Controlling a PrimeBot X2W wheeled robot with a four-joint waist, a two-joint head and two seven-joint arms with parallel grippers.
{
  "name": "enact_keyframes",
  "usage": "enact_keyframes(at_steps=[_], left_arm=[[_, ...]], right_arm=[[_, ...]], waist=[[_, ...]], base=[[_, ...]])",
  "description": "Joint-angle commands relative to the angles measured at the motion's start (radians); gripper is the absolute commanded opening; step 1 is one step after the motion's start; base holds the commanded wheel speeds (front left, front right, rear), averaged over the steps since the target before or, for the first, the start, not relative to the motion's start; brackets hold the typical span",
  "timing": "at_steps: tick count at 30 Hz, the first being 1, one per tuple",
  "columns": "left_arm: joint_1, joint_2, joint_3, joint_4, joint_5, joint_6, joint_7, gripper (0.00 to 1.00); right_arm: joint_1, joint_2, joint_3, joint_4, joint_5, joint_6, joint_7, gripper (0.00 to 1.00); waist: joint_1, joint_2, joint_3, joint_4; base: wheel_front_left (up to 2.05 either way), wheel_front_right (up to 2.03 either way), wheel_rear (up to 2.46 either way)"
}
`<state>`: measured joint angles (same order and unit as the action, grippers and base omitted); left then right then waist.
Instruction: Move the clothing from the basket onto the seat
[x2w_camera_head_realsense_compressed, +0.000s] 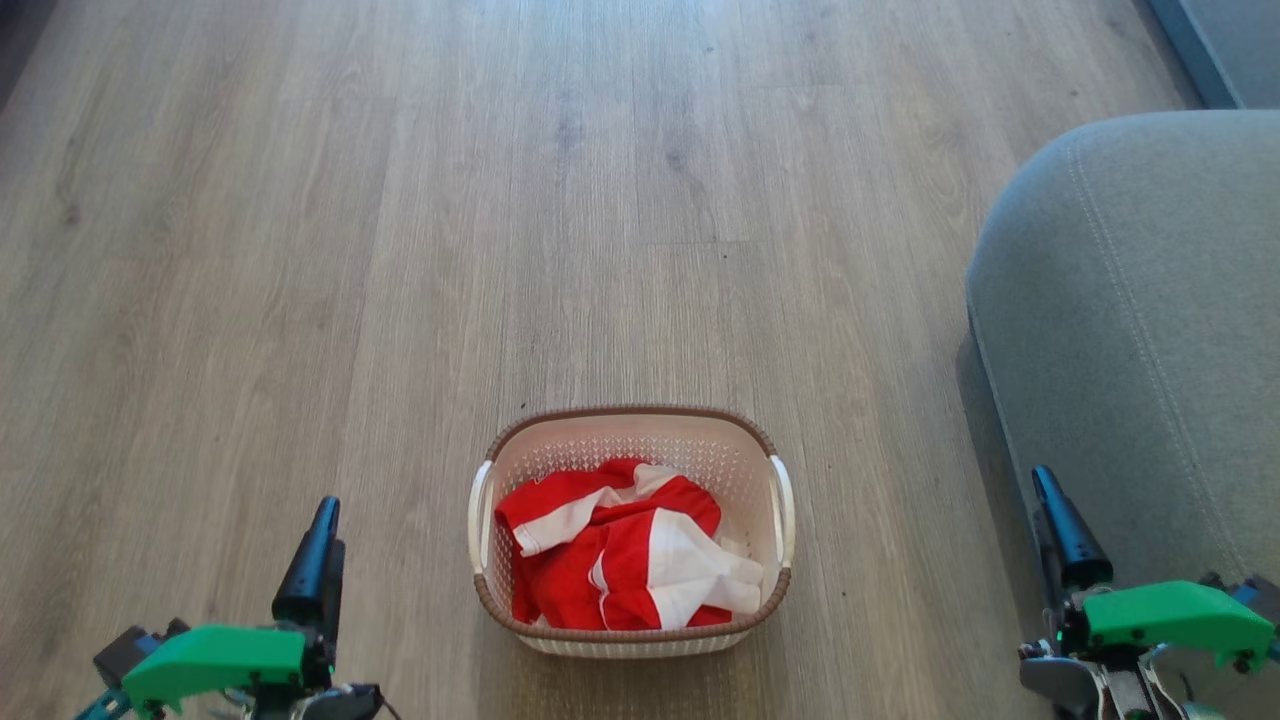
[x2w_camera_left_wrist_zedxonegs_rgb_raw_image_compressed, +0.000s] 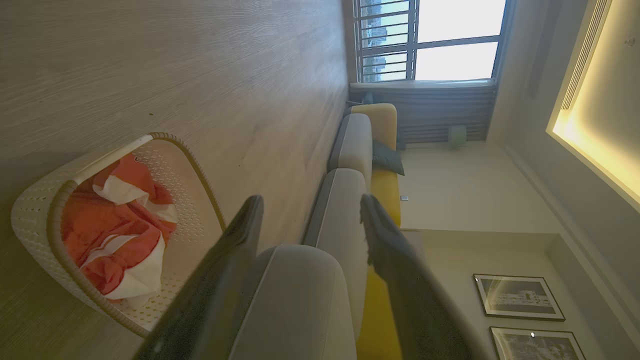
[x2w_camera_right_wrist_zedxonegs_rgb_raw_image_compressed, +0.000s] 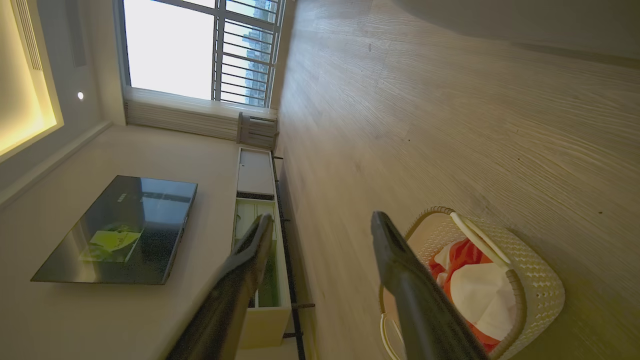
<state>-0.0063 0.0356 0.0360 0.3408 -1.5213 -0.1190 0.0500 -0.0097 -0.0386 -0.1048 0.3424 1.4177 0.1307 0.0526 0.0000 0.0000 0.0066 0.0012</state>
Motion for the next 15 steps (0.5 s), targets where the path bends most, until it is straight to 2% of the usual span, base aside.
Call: enact_keyframes(at_steps=[1,15], left_arm=[[-0.056,0.008,0.006,-0.029,0.027,-0.002,-0.012,1.00],[-0.074,0.007,0.012,-0.043,0.267,0.006,-0.056,1.00]], right_arm=[[-0.055,-0.017,0.000,-0.039,-0.043,0.000,-0.011,1.00],[-0.080,-0.030,0.054,-0.070,-0.338,0.000,-0.056,1.00]], waist=[[0.0000,0.0000,0.000,0.001],[0.0000,0.0000,0.002,0.004]], base=[[0.00,0.00,0.00],[0.00,0.00,0.00]])
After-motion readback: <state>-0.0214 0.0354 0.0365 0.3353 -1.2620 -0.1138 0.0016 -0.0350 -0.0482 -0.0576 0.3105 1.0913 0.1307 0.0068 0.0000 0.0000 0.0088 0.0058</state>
